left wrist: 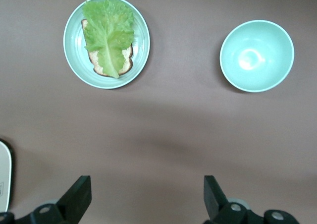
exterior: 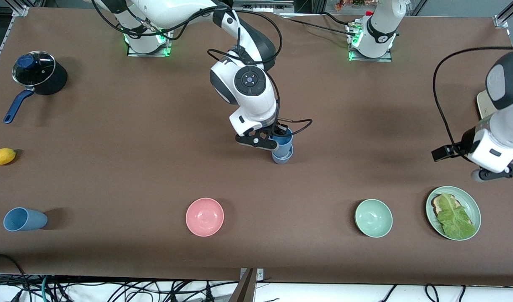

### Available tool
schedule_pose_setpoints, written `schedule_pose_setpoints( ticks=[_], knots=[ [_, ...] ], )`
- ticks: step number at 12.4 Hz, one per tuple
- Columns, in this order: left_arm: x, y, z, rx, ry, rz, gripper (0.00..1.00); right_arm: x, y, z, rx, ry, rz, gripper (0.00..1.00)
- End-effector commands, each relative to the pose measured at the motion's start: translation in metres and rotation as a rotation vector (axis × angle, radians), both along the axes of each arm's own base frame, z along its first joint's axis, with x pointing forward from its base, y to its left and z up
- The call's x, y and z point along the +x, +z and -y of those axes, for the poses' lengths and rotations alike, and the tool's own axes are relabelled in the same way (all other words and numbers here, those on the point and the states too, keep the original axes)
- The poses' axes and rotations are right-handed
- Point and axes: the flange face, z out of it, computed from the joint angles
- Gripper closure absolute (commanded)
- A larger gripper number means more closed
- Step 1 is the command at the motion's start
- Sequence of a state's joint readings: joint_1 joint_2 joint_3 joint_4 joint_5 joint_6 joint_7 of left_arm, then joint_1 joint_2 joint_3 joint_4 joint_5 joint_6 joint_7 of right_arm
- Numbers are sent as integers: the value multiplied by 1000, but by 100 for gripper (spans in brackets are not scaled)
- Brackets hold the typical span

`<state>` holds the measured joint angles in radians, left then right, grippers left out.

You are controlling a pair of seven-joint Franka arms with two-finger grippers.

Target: Stack blue cups with both arms

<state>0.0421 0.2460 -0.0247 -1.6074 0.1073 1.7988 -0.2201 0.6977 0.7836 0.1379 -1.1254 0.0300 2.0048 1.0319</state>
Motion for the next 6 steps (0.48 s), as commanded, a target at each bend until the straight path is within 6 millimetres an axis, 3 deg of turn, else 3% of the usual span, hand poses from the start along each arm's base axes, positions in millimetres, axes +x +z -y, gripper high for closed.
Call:
schedule_pose_setpoints(
  ticks=[1, 2, 3, 5, 6],
  knots=[
    [-32, 9, -4, -14, 13, -57, 0, 3, 4, -8, 10, -11, 30, 100],
    [-33, 7, -7, -20, 21, -88, 0, 1, 4, -9, 9, -7, 32, 97],
    [-32, 15, -4, -49, 18, -106, 0, 2, 5, -9, 6, -6, 39, 86],
    [-31, 24, -8, -95, -26, -145, 0, 4, 11, -6, 7, -9, 46, 48],
    [-32, 25, -13, -141, -14, -148, 0, 7, 13, -2, 3, -12, 46, 36]
  ],
)
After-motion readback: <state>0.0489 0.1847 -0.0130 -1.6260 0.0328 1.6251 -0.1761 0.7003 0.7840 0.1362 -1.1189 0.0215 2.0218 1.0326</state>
